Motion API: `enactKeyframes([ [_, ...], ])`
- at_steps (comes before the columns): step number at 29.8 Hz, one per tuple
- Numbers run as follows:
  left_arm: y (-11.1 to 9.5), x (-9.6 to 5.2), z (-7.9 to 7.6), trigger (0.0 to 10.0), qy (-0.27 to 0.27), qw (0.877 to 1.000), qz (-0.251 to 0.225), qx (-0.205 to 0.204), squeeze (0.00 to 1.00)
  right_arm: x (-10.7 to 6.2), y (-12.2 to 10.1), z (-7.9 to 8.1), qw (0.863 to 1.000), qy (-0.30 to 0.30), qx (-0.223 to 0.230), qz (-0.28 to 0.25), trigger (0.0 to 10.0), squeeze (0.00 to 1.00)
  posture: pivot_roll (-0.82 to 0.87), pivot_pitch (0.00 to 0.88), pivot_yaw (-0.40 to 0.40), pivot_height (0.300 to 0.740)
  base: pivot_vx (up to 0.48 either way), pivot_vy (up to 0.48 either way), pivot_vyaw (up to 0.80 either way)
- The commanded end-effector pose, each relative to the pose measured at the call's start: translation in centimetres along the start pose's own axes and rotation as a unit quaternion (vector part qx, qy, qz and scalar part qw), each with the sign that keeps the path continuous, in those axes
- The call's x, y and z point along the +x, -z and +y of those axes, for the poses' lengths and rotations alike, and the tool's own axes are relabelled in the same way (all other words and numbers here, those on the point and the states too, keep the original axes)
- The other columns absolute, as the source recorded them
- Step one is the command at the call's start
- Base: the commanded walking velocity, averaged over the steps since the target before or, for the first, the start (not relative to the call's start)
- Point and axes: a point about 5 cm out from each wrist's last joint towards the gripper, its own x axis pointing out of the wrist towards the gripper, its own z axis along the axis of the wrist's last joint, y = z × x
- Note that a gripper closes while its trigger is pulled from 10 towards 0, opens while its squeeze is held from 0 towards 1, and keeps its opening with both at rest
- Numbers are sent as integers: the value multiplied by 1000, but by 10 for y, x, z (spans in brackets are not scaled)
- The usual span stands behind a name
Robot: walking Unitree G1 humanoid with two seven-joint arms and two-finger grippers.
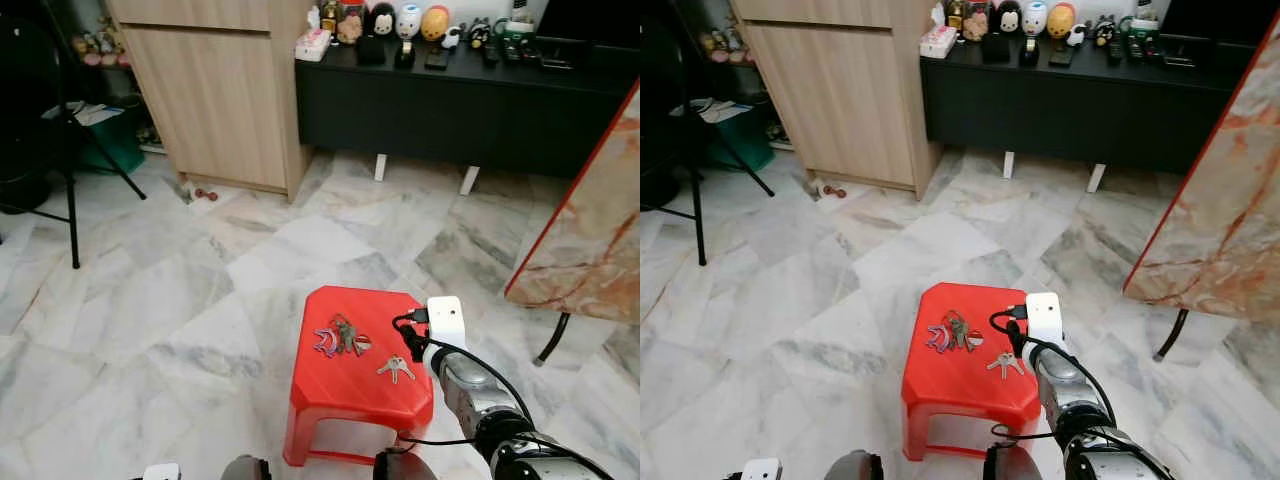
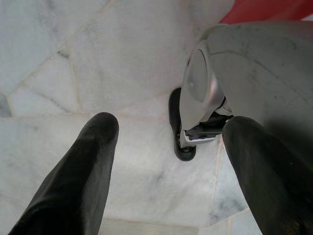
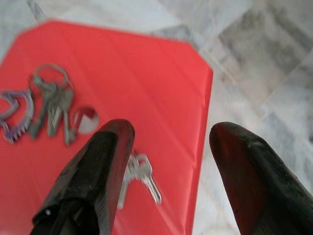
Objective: Hang keys on a hook
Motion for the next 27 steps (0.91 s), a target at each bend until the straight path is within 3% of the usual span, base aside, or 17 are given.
enactKeyframes([
  [1, 12, -2, 0, 10000, 2, 1000, 19, -3, 0, 0, 6, 2, 1000, -2, -3, 20, 10000, 0, 60, 127, -15, 648, 0, 0, 0],
  [4, 16, -3, -1, 10000, 2, 1000, 23, -4, 0, 1, -2, 6, 1000, -10, 2, 7, 10000, 0, 63, 143, -22, 648, 0, 0, 0],
  [7, 20, -4, -1, 10000, 2, 1000, 26, -5, 0, 3, -20, 16, 998, -31, 1, -45, 10000, 0, 66, 161, -29, 648, 0, 0, 0],
  [11, 23, -5, -3, 10000, 4, 1000, 29, -6, 0, 3, -25, 23, 998, -33, -11, -58, 10000, 0, 66, 171, -34, 635, 0, 0, 0],
  [20, 27, -5, -9, 10000, 8, 1000, 30, -4, 0, 3, -24, 17, 997, -22, -28, -63, 10000, 0, 58, 176, -38, 580, 0, 0, 0],
  [27, 27, -5, -10, 10000, 10, 1000, 29, -4, 0, 3, -29, 17, 997, -26, -13, -72, 10000, 0, 60, 171, -34, 580, 0, 0, 0],
])
